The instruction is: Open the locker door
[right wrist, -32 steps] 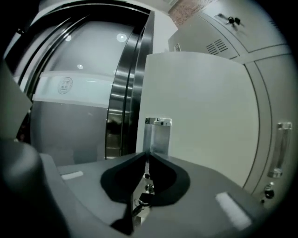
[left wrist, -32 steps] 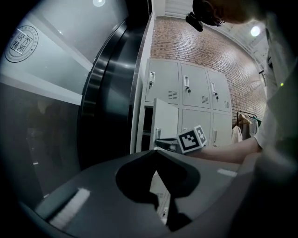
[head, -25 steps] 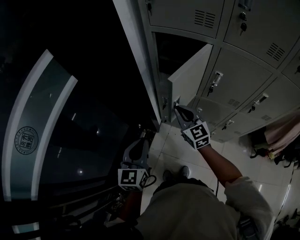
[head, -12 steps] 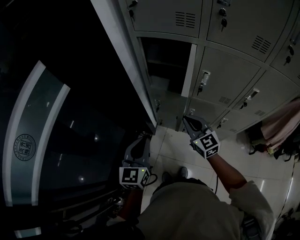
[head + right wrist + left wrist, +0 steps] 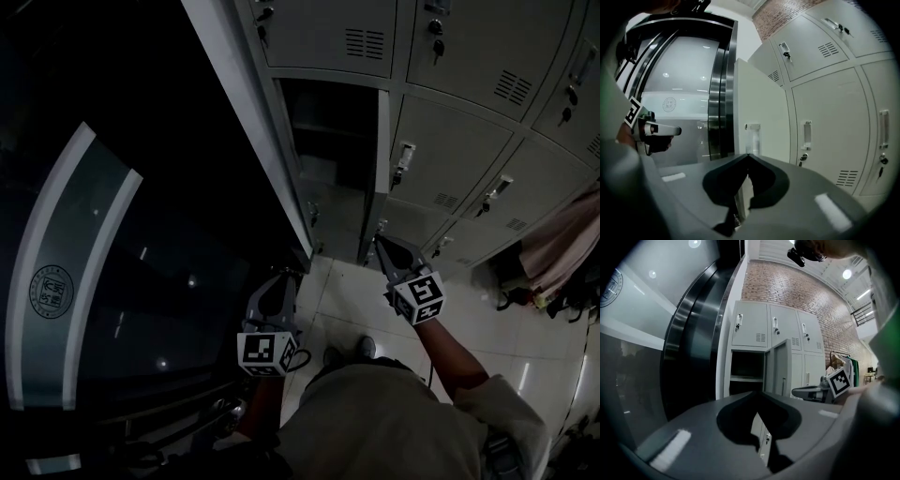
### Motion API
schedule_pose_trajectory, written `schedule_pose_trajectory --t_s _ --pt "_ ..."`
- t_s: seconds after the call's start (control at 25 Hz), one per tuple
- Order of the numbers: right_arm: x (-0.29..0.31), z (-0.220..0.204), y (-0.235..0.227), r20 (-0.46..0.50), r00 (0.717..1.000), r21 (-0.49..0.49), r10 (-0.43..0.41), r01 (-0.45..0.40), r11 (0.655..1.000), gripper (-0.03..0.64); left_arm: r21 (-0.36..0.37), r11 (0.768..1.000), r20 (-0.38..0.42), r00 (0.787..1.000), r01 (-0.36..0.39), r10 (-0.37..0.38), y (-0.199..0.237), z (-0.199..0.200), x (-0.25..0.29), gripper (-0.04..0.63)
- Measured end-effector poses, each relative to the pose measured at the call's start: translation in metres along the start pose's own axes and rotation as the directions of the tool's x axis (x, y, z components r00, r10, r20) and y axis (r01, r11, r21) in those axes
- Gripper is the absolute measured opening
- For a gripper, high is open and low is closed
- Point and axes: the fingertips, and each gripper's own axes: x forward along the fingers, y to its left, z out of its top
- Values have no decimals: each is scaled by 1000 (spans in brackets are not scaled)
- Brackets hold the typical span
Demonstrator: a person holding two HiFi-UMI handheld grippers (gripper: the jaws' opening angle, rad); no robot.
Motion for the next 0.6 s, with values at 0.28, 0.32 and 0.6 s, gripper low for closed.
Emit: schedule_pose_trajectory --t_s 0.28,0.32,0.6 --pt "-35 29 -4 37 994 -2 -106 106 994 8 9 1000 6 1000 12 -12 0 10 -9 71" --pt "-40 33 -2 45 992 -6 -119 119 993 9 8 1000 5 1000 14 -14 1 10 -10 71" --pt "-74 59 19 105 974 -5 -202 204 979 1 18 997 -7 997 74 -74 -13 8 -20 71"
